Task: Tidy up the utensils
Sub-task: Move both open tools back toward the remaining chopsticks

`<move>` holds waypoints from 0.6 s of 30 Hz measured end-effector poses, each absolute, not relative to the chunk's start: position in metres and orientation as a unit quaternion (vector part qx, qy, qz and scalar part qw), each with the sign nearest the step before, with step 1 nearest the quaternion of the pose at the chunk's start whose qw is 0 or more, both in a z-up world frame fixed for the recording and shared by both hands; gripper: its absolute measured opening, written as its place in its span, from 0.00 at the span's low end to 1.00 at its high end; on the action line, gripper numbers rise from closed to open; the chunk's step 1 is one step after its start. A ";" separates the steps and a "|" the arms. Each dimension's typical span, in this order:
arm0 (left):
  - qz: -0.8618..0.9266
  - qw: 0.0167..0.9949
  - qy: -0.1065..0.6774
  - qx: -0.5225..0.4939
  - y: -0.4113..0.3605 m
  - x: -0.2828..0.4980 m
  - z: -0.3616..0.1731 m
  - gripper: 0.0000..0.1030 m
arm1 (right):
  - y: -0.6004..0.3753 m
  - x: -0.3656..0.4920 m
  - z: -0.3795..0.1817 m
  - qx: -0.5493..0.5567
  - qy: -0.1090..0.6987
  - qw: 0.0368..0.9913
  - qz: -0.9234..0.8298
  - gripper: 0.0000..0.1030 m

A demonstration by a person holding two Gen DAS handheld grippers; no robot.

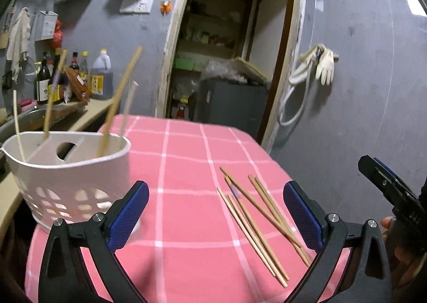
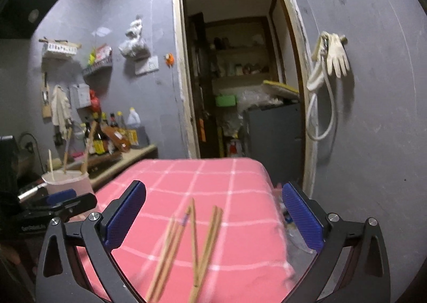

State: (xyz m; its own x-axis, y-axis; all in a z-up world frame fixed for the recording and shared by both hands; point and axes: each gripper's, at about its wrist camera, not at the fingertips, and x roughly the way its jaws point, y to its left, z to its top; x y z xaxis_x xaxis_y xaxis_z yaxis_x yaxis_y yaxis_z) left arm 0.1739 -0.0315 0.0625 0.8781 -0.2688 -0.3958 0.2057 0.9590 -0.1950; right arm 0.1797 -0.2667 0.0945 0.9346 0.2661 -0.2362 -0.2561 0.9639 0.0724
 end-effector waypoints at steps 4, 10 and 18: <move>-0.112 0.961 0.243 -0.066 -0.045 0.189 0.051 0.96 | -0.275 0.196 0.078 0.028 0.168 0.978 0.121 1.00; -0.116 0.952 0.280 -0.051 -0.059 0.206 0.033 0.95 | -0.278 0.222 0.057 0.025 0.239 0.963 0.124 0.92; -0.129 0.933 0.333 -0.044 -0.067 0.226 0.009 0.82 | -0.273 0.247 0.032 0.017 0.324 0.935 0.140 0.66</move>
State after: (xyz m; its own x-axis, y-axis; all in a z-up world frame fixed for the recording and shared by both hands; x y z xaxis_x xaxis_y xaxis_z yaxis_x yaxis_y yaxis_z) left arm 0.2265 -0.0672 0.0087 0.7453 -0.2700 -0.6096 0.2111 0.9628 -0.1684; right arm 0.2465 -0.2728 0.0315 0.7505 0.2721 -0.6022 -0.2500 0.9605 0.1224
